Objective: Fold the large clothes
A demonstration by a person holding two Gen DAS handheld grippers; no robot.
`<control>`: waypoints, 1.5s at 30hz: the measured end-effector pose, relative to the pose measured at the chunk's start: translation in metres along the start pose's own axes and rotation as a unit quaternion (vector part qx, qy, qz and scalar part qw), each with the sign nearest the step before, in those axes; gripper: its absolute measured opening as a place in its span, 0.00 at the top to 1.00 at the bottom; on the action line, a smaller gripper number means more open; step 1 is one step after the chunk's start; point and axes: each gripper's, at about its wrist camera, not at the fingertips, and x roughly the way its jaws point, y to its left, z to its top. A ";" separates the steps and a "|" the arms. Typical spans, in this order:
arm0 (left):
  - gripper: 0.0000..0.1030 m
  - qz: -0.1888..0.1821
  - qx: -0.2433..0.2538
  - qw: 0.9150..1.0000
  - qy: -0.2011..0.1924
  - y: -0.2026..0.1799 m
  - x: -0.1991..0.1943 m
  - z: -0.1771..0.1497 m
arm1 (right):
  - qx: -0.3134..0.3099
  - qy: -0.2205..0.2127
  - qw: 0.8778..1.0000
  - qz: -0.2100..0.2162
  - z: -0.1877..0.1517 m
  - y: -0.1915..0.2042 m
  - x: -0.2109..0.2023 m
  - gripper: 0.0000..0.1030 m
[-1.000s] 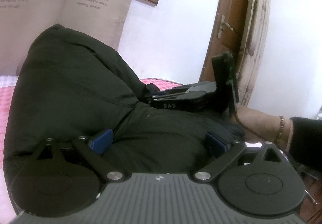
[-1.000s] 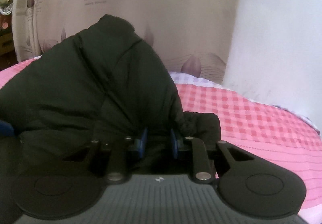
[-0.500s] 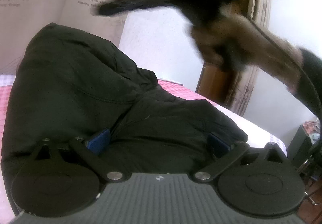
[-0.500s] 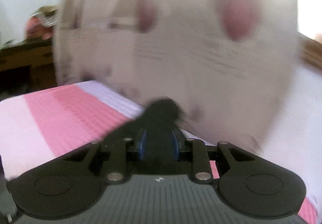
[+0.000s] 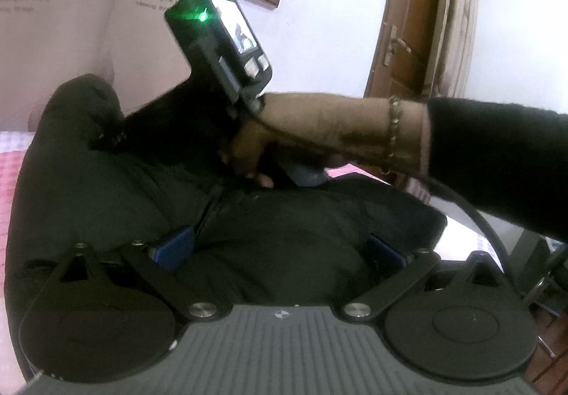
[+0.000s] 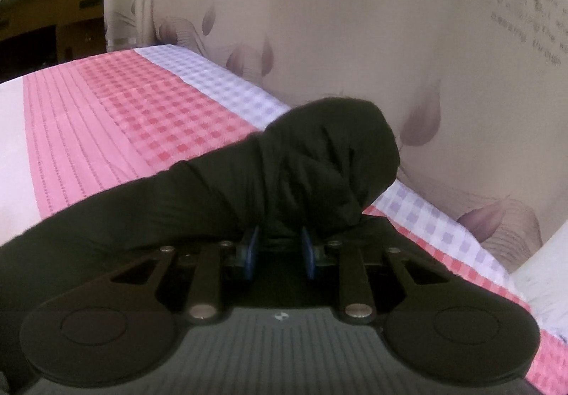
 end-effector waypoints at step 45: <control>0.00 0.095 0.083 0.991 0.035 -0.041 -0.010 0.007 | 0.366 -0.084 0.927 -0.016 -0.207 -0.012 -0.208 0.19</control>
